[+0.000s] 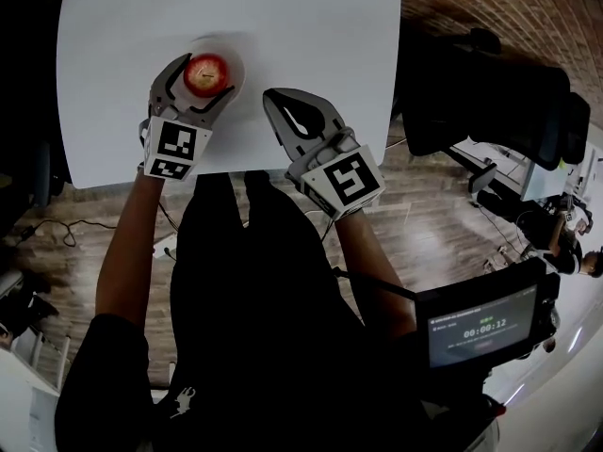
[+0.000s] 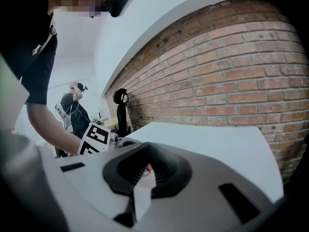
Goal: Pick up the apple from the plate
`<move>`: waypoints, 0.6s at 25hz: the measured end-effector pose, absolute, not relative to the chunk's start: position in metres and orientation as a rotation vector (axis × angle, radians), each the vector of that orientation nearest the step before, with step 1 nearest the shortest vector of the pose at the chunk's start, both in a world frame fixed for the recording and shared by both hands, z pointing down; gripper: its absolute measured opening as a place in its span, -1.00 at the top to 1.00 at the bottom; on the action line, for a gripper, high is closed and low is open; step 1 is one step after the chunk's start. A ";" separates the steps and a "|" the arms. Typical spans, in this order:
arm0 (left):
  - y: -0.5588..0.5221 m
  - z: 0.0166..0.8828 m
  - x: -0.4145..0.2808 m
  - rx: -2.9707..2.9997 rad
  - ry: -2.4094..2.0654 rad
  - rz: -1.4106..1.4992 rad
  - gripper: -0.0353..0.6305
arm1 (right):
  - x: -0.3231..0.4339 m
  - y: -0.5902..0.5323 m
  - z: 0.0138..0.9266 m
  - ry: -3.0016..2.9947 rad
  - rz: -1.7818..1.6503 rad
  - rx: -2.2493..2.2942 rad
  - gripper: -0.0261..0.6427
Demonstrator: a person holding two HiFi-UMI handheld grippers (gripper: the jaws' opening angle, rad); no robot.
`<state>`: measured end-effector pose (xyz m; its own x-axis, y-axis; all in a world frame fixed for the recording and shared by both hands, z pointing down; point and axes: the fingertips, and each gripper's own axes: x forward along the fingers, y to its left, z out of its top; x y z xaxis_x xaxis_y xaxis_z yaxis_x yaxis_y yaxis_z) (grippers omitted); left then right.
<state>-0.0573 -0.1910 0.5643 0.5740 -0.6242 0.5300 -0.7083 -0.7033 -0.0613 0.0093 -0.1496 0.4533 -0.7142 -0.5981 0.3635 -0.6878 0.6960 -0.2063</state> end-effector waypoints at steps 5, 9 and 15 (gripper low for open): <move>-0.188 0.548 -0.062 2.646 -1.169 0.805 -0.33 | 0.009 -0.149 0.440 -2.674 0.469 1.034 0.91; -0.185 0.533 -0.065 2.648 -1.213 0.808 -0.33 | 0.009 -0.146 0.432 -2.698 0.473 1.032 0.91; -0.177 0.512 -0.073 2.625 -1.280 0.810 -0.33 | 0.003 -0.145 0.410 -2.744 0.424 0.995 0.91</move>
<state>-0.0729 -0.1775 0.5118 0.5020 -0.6996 0.5086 -0.7589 -0.6383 -0.1289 0.0032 -0.1451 0.4099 -0.7560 -0.5944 0.2741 -0.6494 0.7335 -0.2007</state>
